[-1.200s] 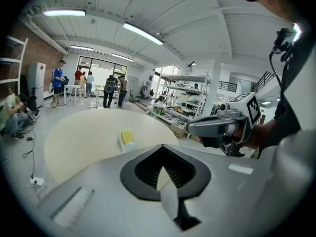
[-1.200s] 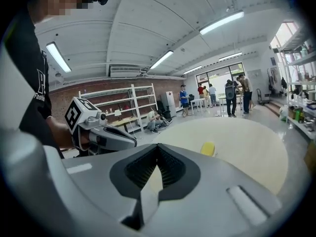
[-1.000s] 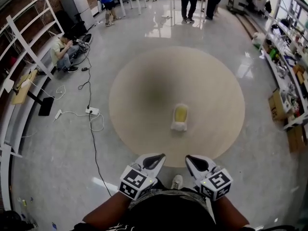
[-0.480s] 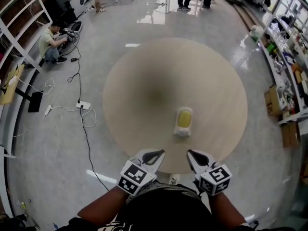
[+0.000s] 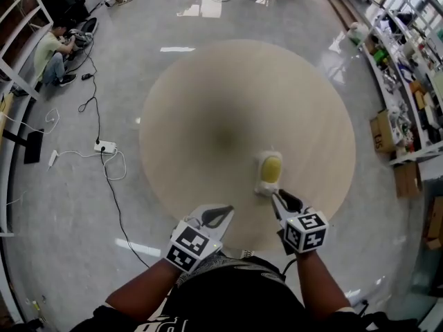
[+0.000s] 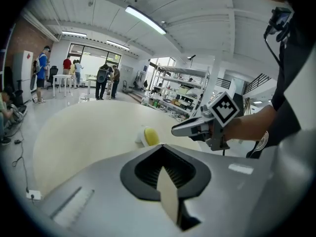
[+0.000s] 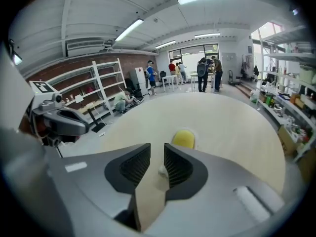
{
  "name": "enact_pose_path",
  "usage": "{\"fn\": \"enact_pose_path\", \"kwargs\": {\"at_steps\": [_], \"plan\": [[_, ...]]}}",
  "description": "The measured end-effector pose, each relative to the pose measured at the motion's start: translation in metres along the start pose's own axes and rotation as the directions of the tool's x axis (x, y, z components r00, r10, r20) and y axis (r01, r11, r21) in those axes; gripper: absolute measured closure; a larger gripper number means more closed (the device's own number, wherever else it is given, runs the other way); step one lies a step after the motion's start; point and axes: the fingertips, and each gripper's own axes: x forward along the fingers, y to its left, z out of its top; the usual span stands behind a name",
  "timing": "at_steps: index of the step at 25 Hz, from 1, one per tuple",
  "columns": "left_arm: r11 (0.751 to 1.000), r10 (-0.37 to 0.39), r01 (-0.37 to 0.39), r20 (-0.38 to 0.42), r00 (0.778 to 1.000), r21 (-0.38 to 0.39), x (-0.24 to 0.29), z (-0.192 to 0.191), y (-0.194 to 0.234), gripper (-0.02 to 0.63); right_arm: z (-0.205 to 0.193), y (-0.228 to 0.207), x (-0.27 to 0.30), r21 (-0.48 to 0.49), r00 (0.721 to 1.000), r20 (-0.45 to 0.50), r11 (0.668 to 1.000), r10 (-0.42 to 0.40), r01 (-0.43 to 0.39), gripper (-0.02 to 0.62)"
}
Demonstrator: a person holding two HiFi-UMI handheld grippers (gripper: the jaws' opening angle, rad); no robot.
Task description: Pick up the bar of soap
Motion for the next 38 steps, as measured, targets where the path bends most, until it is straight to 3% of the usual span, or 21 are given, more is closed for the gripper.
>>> {"fn": "enact_pose_path", "kwargs": {"at_steps": [6, 12, 20, 25, 30, 38], "plan": [[0.999, -0.044, 0.044, -0.021, 0.999, 0.000, 0.003, -0.006, 0.019, 0.598, -0.003, -0.049, 0.052, 0.032, 0.981, -0.061, 0.982, -0.183, 0.186, 0.416], [0.998, -0.067, 0.066, -0.020, 0.998, -0.018, 0.002, -0.005, 0.020, 0.598, -0.012, -0.071, 0.084, 0.090, 0.960, -0.148, 0.963, -0.238, 0.252, 0.341], [0.998, -0.055, 0.054, -0.034, 0.998, -0.028, -0.008, -0.014, 0.031, 0.598, -0.010, -0.083, 0.099, 0.061, 0.912, -0.199, 0.924, -0.359, 0.378, 0.330], [0.998, -0.050, 0.049, -0.016, 0.999, -0.048, -0.013, -0.015, 0.035, 0.598, -0.017, -0.085, 0.105, 0.038, 0.895, -0.238, 0.917, -0.378, 0.398, 0.319], [0.998, -0.043, 0.042, -0.021, 0.999, -0.054, -0.019, -0.020, 0.041, 0.598, -0.021, -0.084, 0.107, 0.064, 0.898, -0.240, 0.917, -0.368, 0.393, 0.318], [0.998, -0.058, 0.057, -0.014, 0.998, -0.033, -0.017, -0.012, 0.041, 0.598, -0.011, -0.077, 0.104, 0.112, 0.943, -0.179, 0.946, -0.282, 0.305, 0.330]]}}
